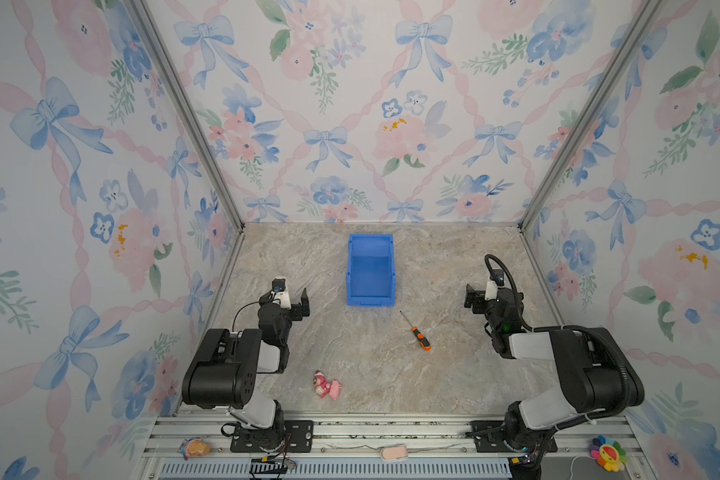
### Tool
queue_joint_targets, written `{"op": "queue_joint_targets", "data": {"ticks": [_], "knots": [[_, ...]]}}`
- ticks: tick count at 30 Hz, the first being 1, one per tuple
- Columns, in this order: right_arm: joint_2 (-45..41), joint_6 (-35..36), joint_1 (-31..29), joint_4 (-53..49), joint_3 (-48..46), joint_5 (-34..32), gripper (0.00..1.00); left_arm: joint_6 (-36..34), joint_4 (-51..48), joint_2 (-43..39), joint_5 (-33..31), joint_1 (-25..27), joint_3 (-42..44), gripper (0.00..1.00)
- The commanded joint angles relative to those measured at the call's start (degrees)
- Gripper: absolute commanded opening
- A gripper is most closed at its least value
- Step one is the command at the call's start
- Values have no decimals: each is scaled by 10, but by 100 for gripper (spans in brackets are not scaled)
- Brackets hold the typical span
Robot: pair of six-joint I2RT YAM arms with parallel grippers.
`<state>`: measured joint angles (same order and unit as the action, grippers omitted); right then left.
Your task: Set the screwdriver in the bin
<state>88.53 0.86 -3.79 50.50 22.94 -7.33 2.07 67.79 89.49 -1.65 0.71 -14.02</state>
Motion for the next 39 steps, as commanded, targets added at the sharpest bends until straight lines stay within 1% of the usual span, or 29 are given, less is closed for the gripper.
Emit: {"op": "queue_joint_targets", "data": {"ticks": [1, 4, 6, 8, 10, 13, 15, 19, 21, 22, 24, 27, 30, 33, 37, 39], "knots": [[-1, -9, 5, -4, 3, -5, 97, -7, 9, 0, -5, 3, 1, 98], [-2, -8, 5, -1, 2, -6, 97, -7, 5, -1, -9, 3, -1, 98], [-7, -7, -1, -5, 2, -20, 97, -6, 2, -7, -19, 2, -1, 98], [-23, -3, -8, -28, 8, -35, 97, -1, 0, -16, -30, 3, 1, 98], [-40, 1, -11, -47, 9, -36, 97, 2, -12, -30, -36, 3, 1, 98], [-69, 5, -17, -80, 12, -37, 97, 0, -48, -56, -31, 3, -5, 98], [-102, -1, -24, -152, 30, -43, 97, -5, -98, -77, -23, 6, -21, 98], [-145, -54, -32, -376, 116, -67, 97, -7, -233, -99, -29, 8, -62, 98], [-147, -85, -35, -475, 163, -59, 97, -6, -255, -113, -22, 10, -59, 98], [-149, -92, -39, -502, 176, -51, 97, -4, -260, -122, -22, 12, -55, 98], [-161, -102, -64, -543, 189, -49, 97, 1, -272, -145, -22, 16, -47, 98], [-193, -113, -124, -581, 190, -88, 97, 8, -308, -177, -25, 26, -48, 98], [-205, -140, -176, -632, 203, -98, 97, 33, -357, -205, -45, 40, -60, 98], [-193, -183, -213, -700, 232, -101, 97, 29, -387, -230, -52, 56, -68, 98], [-185, -198, -269, -731, 240, -102, 97, 33, -418, -249, -45, 60, -77, 98], [-167, -204, -285, -752, 248, -83, 97, 27, -432, -250, -41, 63, -82, 98]]}}
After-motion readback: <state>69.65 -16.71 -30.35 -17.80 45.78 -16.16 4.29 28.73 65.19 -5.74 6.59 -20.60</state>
